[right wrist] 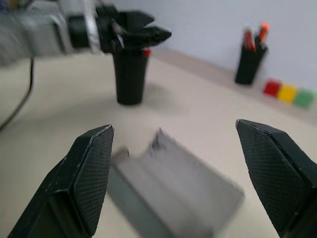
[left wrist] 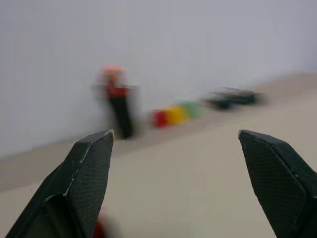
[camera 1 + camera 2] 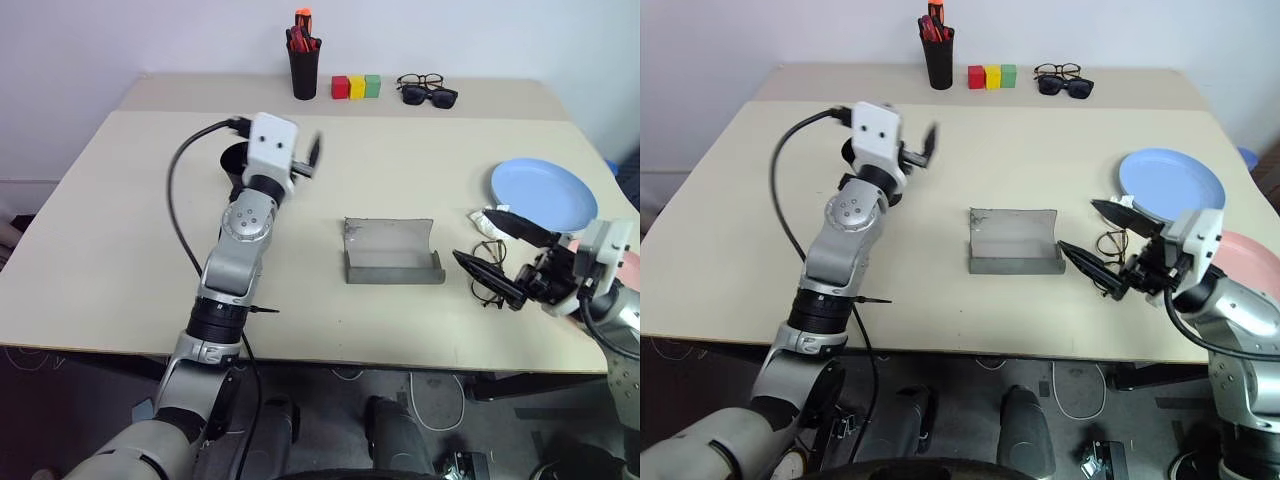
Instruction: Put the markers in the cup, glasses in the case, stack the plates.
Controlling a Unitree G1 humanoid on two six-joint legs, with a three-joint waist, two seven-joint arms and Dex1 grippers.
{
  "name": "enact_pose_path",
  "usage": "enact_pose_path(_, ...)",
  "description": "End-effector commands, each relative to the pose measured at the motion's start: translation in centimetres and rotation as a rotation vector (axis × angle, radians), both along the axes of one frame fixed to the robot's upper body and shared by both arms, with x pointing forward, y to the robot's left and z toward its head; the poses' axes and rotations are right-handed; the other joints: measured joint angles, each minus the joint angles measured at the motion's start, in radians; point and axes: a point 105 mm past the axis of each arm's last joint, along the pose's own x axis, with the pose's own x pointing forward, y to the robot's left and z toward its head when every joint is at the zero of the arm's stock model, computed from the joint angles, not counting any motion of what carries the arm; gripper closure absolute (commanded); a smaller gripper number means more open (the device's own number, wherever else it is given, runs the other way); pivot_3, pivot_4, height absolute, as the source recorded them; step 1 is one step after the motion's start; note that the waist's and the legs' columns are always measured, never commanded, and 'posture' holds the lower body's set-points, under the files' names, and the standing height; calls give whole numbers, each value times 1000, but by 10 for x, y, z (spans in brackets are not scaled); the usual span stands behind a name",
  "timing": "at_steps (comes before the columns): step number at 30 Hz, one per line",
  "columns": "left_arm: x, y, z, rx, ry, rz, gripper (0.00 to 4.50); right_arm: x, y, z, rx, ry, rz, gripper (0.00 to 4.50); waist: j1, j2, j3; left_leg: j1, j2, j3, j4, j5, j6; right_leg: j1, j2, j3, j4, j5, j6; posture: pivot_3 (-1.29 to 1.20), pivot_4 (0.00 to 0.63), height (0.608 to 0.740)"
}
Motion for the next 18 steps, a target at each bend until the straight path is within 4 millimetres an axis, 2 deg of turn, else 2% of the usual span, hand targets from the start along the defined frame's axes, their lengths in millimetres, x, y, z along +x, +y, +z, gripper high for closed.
enact_pose_path(1, -28, -26, -12, 112, 93, -290, 385, -15, -8, 2, -46, -14, -36, 486, -3, 0, 0, 0, 0, 0, 0, 0, 0, 0, 0, 0, 0, 0, 0, 0, 150, 739)
enact_pose_path(2, -31, -28, -19, 140, 128, -340, 385, -18, -9, 0, -47, -6, -46, 486, -5, 0, 0, 1, 0, 0, 0, 0, 0, 0, 0, 0, 0, 0, 0, 0, 150, 739)
enact_pose_path(5, -58, -37, -33, 183, 250, -632, 385, -31, -14, -8, -52, 30, -92, 486, -7, 1, 0, 1, 1, 0, 0, 0, 0, 0, 0, 0, 1, 0, 0, 0, 150, 739)
enact_pose_path(7, -67, -37, -45, 288, 312, -757, 385, -37, -16, -13, -57, 42, -122, 486, -8, 1, 0, 1, 2, 0, 1, 0, 0, 0, 1, 0, 1, -2, -3, 0, 150, 739)
enact_pose_path(13, -53, -35, -71, 536, 350, -835, 385, -44, -19, -16, -44, 30, -188, 486, 0, 1, 0, 1, 2, 1, 1, 0, 0, 1, 1, 0, -1, -3, -4, 0, 150, 739)
enact_pose_path(18, -42, -41, -88, 657, 371, -860, 385, -47, -19, -15, -33, 18, -216, 486, 1, 0, 0, 0, 2, 1, 0, 0, 0, 0, 0, 0, -1, -3, -4, 0, 150, 739)
